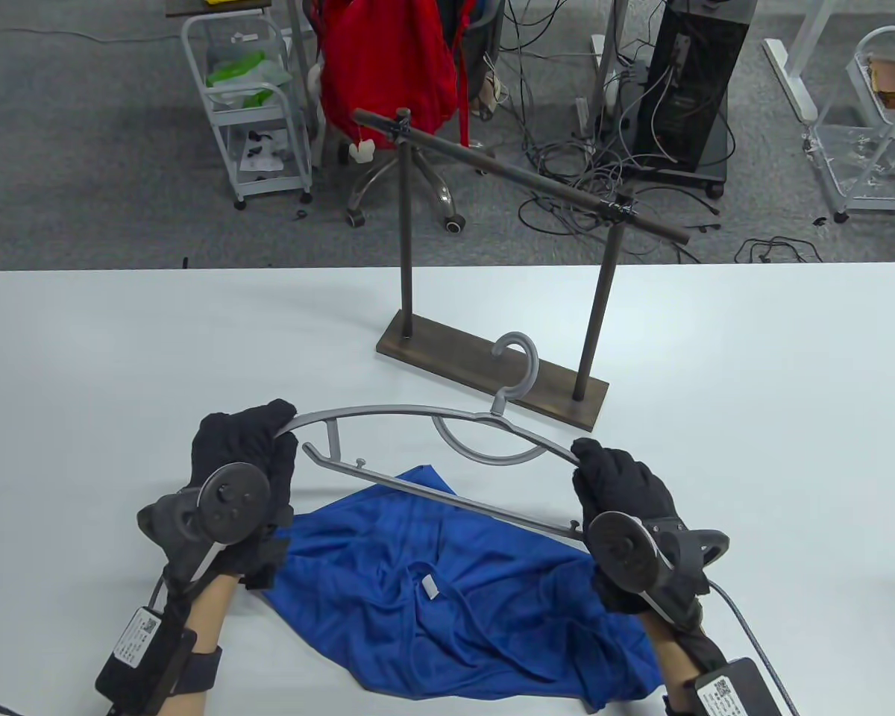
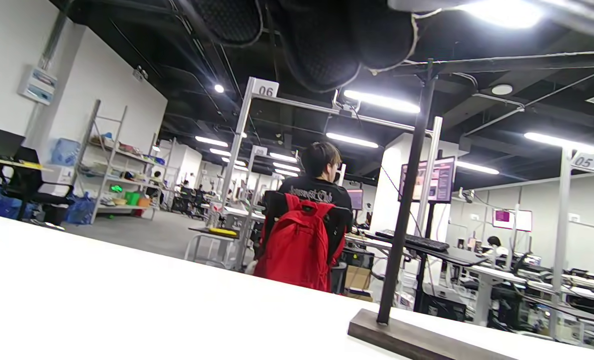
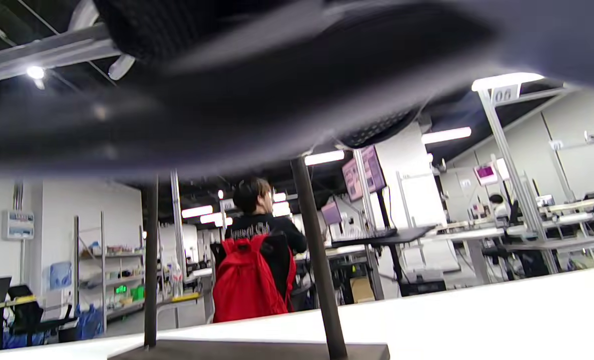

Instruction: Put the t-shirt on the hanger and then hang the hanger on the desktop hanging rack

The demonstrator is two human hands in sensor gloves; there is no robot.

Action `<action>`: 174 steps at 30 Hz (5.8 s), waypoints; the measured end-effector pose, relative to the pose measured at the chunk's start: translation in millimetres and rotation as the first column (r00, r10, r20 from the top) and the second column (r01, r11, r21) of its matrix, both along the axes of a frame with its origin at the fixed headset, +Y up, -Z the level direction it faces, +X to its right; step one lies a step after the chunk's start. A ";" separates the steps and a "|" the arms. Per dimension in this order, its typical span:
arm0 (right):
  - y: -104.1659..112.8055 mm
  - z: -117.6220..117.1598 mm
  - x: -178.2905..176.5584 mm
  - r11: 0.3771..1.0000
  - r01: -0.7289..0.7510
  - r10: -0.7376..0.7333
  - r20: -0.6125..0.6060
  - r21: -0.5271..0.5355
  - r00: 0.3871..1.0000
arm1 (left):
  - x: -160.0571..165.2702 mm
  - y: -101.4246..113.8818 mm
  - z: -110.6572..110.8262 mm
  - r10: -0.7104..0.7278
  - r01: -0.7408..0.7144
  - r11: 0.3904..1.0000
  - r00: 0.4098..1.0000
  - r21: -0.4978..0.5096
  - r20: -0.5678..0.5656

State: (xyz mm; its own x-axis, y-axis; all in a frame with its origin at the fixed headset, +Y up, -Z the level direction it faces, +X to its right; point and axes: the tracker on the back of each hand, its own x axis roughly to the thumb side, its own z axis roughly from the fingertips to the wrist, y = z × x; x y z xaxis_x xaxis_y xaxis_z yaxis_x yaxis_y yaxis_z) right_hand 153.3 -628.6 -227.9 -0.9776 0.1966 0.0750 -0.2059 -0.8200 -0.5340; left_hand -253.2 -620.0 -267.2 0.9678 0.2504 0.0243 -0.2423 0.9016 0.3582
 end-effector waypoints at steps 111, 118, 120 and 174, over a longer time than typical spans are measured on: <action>10.6 22.5 -17.7 0.972 -0.178 0.179 0.007 0.155 0.984 | 8.5 -9.4 -22.1 0.752 -0.404 0.601 0.577 -0.690 0.318; 17.9 33.8 -18.5 0.938 -0.201 0.204 0.018 0.281 0.979 | 16.0 1.7 -15.5 0.487 -0.265 0.805 0.806 -0.531 0.336; 19.1 35.4 -19.7 0.930 -0.219 0.220 0.030 0.295 0.975 | 18.7 0.6 -14.2 0.446 -0.223 0.819 0.827 -0.528 0.343; -42.2 9.7 -85.7 0.787 -0.512 0.387 -0.370 -0.345 0.845 | 30.5 50.2 36.7 0.434 -0.384 0.901 0.812 -0.201 0.391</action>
